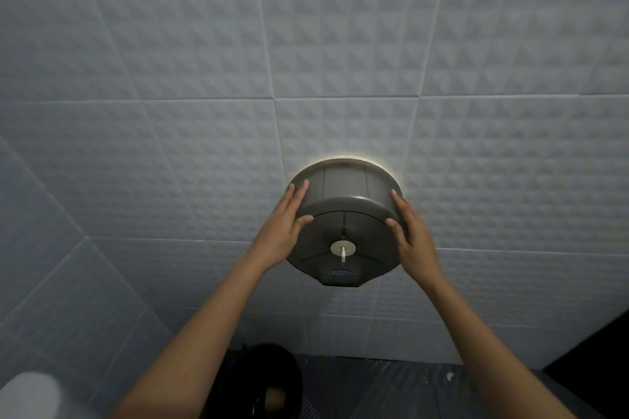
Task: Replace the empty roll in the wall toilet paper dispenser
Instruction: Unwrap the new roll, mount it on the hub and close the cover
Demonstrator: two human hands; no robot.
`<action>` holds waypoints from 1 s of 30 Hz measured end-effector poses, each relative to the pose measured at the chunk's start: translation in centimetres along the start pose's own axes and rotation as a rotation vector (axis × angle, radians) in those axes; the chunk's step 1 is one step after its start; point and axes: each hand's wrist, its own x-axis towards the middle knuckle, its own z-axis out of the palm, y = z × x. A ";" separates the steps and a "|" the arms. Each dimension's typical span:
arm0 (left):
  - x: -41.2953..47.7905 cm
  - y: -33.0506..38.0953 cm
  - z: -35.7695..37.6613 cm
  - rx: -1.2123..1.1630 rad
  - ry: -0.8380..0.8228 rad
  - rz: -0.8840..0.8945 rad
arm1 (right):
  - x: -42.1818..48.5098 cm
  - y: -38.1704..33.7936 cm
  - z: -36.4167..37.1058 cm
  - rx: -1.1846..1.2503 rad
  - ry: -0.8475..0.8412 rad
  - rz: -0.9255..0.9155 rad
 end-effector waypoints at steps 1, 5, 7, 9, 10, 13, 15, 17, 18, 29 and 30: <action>0.0 0.0 0.0 -0.002 0.008 0.004 | 0.0 0.0 0.0 0.005 0.001 -0.005; 0.1 -0.1 0.1 -0.012 0.018 -0.002 | -0.4 -0.3 0.6 0.059 0.057 0.026; 0.1 -0.2 0.1 -0.009 0.013 -0.001 | -1.6 -0.9 1.4 0.065 0.129 0.077; 0.1 -0.3 0.1 -0.002 0.012 0.002 | -3.5 -1.9 2.7 0.037 0.213 0.111; 0.1 -0.4 0.2 0.002 0.009 0.001 | -4.8 -2.4 3.6 0.027 0.247 0.113; 0.1 -0.4 0.2 0.002 0.017 0.011 | -7.2 -3.1 5.9 0.035 0.285 0.049; 0.2 -0.5 0.3 0.001 0.022 0.022 | -7.7 -3.3 7.1 0.036 0.283 0.078; 0.2 -0.5 0.3 0.003 0.020 0.023 | -7.4 -3.8 8.0 0.058 0.288 0.132; 0.1 -0.5 0.4 0.006 0.019 0.020 | -7.2 -4.1 8.4 0.065 0.287 0.159; -0.2 0.3 0.0 0.036 0.023 -0.006 | -5.3 -5.6 10.6 0.352 0.433 0.662; -0.2 0.3 0.0 0.036 0.028 -0.004 | -5.1 -5.5 10.5 0.556 0.459 0.761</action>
